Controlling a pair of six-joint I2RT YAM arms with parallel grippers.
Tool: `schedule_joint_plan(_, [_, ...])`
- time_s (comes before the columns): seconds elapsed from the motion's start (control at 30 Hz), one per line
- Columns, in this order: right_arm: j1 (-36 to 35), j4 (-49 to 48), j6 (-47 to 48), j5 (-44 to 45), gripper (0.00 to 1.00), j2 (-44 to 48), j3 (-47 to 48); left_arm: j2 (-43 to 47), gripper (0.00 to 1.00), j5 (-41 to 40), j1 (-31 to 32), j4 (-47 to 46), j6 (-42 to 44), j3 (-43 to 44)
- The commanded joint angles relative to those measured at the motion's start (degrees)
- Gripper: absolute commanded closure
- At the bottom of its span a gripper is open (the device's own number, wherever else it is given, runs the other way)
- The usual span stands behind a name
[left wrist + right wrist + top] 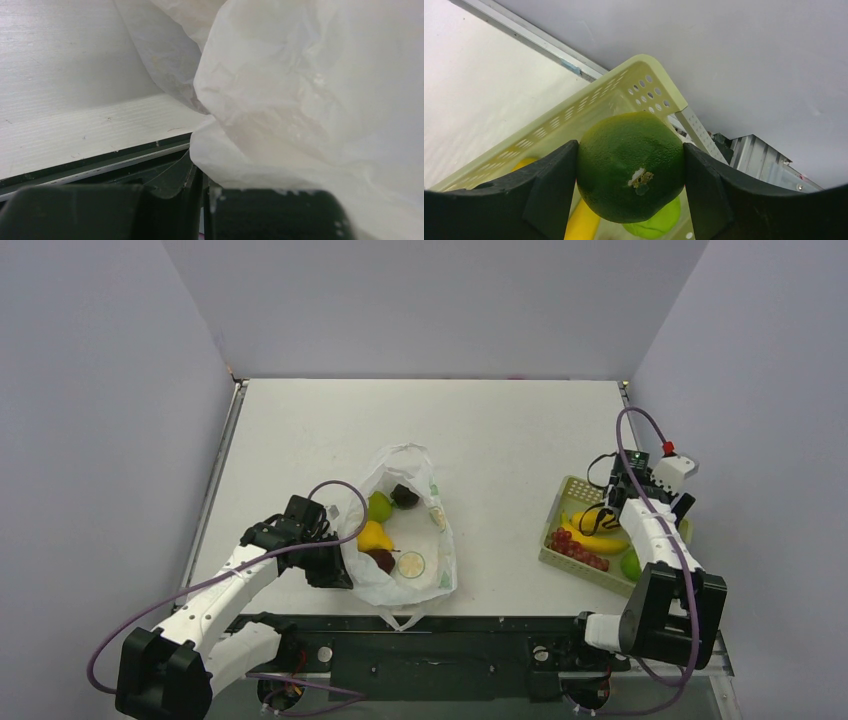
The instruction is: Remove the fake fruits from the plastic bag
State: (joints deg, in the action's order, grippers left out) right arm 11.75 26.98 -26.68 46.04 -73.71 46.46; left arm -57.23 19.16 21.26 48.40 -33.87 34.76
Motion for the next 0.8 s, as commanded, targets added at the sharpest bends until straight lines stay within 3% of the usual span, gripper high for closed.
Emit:
schedule_joint_plan(0.0, [2.33, -4.56, 1.73, -3.92, 1.00, -1.58, -0.28, 0.76, 1.00, 0.39, -0.16, -1.77, 0.45, 1.87])
schedule_joint_plan(0.07, [3.05, -4.82, 1.82, -4.36, 1.00, -2.33, -0.43, 0.54, 1.00, 0.36, -0.14, -1.92, 0.35, 1.73])
schedule_joint_plan(0.17, [4.57, -5.86, 2.33, -6.83, 0.88, -3.43, -1.18, 0.33, 1.00, 0.17, -0.16, -2.27, 0.13, 1.79])
schedule_joint_plan(0.33, [6.15, -7.22, 3.52, -10.88, 0.85, -7.41, -0.43, 0.34, 1.00, 0.31, -0.16, -2.79, -0.34, 1.25])
schedule_joint_plan(0.47, [6.35, -7.10, 4.07, -11.45, 0.64, -10.70, 0.85, 0.43, 1.00, 0.25, -0.08, -2.92, -0.54, 0.98])
schedule_joint_plan(0.77, [6.25, -4.60, 5.11, -12.45, 0.33, -11.25, 2.10, 1.35, 1.00, 0.66, -0.06, -3.94, -1.18, 0.00])
